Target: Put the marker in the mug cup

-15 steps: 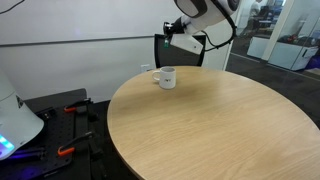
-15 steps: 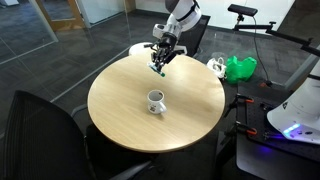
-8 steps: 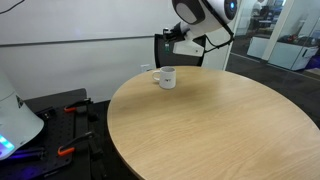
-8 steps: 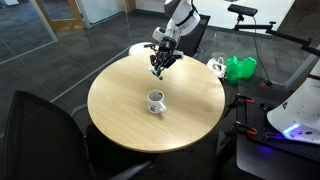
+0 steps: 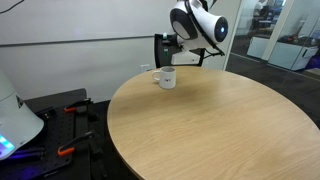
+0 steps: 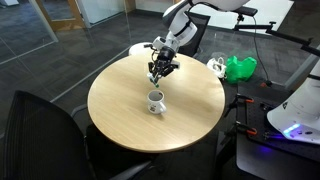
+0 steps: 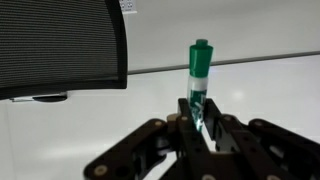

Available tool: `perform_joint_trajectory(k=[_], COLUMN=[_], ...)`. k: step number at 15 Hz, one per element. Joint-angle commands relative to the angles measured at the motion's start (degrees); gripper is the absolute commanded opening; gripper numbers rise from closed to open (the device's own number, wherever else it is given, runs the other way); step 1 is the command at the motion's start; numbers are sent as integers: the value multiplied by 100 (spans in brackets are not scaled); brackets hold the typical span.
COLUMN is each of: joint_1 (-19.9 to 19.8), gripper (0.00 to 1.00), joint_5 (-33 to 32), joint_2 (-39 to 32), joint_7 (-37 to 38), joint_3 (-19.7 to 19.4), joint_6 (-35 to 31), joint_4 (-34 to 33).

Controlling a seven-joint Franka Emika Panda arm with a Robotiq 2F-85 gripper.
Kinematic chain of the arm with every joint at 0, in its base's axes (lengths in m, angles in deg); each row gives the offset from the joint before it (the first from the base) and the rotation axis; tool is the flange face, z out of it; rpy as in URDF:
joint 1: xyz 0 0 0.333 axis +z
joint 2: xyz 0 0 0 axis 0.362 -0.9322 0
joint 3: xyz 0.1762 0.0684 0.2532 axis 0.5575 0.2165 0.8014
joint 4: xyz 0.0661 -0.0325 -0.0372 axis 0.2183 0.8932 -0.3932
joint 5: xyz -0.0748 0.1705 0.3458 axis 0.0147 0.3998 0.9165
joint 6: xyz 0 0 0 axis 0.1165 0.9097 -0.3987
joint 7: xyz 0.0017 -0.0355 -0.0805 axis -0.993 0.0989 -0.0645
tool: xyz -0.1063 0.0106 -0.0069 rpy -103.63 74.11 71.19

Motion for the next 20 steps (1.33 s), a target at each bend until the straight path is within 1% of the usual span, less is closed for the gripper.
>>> perform_joint_trajectory(k=[1,11,20], joint_1=[30,40,74], gripper=[5,5,5], joint_5=[164,237,380], joint_2=[-176,-668,-937], joint_7=[-218,-276,-384], joint_3=[-8,-32,-66], joint_6=[72,-43,-456], joint_4=[-6,-216,-429])
